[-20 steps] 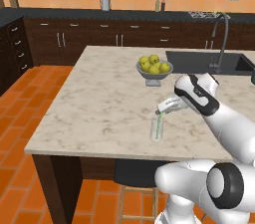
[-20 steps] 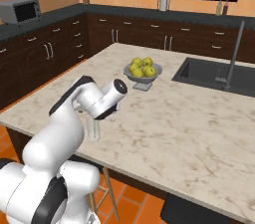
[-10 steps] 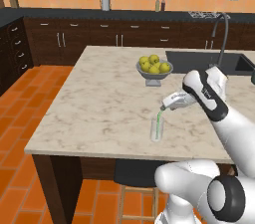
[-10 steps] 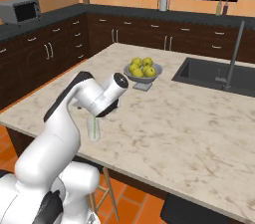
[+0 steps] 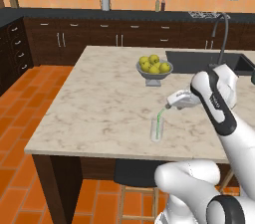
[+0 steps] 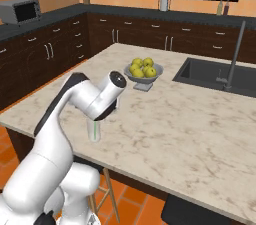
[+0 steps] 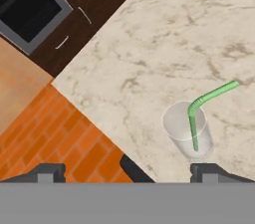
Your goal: Take a straw from the drawer in front and place it inside the glass cup on the dining counter.
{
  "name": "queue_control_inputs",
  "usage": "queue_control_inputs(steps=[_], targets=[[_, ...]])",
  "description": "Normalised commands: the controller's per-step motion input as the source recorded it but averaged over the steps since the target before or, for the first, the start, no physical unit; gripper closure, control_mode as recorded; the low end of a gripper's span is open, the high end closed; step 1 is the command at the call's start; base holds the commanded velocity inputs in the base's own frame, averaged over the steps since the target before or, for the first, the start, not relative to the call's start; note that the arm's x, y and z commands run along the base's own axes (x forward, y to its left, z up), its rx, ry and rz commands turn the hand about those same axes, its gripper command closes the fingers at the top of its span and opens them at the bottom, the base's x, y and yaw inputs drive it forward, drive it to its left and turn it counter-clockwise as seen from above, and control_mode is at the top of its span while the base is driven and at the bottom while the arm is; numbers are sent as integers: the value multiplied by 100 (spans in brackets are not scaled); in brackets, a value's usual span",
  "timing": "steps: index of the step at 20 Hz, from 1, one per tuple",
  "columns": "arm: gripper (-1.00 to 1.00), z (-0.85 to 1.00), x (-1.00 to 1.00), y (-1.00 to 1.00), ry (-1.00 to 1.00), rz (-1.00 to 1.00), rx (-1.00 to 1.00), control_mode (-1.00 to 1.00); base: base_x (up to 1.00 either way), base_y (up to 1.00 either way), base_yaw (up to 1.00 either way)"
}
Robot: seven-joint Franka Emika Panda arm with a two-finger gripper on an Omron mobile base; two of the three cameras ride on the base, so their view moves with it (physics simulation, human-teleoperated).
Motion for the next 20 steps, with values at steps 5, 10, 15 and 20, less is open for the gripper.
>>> queue_control_inputs(steps=[5,10,15,20], targets=[[-100,-8,-32,-14,-2,-5,0,-100,0,0,0],[-100,-5,-32,-11,-1,-5,0,-100,0,0,0],[-100,-3,-21,-4,0,-4,0,-100,0,0,0],[-100,-7,-13,-1,0,-1,0,-100,0,0,0]])
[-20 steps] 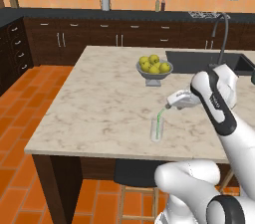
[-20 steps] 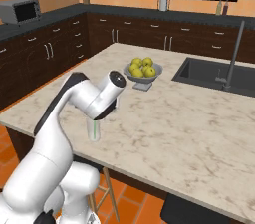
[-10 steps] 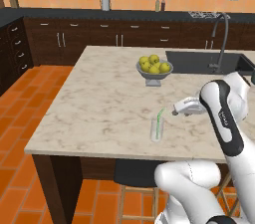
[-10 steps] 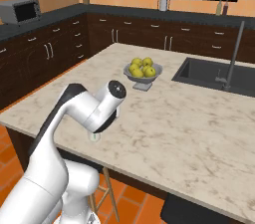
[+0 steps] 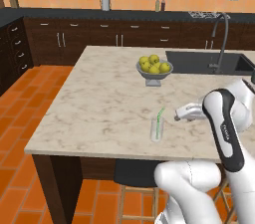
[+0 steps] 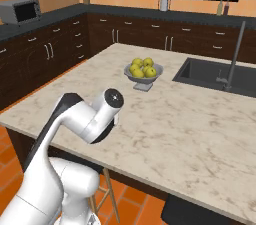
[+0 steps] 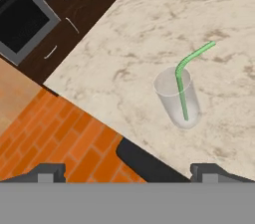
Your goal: Take a straw from the drawer in front and place it inside the glass cup on the dining counter.
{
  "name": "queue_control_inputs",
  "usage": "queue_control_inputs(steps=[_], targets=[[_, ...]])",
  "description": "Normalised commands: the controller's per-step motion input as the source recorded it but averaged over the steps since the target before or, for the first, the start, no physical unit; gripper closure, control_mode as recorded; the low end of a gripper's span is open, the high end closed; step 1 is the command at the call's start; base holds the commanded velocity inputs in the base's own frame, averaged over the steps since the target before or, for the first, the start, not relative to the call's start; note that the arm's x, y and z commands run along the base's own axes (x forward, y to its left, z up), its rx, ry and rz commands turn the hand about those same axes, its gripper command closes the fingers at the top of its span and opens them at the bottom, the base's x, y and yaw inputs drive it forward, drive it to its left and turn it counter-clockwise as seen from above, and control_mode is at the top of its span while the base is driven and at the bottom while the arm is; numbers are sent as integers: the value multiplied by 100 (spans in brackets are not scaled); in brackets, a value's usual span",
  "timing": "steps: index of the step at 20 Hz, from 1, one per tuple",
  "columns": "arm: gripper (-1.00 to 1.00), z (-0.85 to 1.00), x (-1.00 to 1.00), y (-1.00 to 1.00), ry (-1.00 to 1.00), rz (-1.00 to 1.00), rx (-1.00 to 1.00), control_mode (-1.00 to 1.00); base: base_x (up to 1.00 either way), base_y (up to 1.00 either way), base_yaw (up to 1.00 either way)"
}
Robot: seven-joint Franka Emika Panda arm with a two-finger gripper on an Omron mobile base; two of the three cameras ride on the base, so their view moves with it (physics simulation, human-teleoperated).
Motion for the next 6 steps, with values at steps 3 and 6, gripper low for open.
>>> queue_control_inputs(steps=[3,6], targets=[[-100,-9,-6,0,0,0,0,-100,0,0,0],[-100,-7,-2,0,0,0,0,-100,0,0,0]])
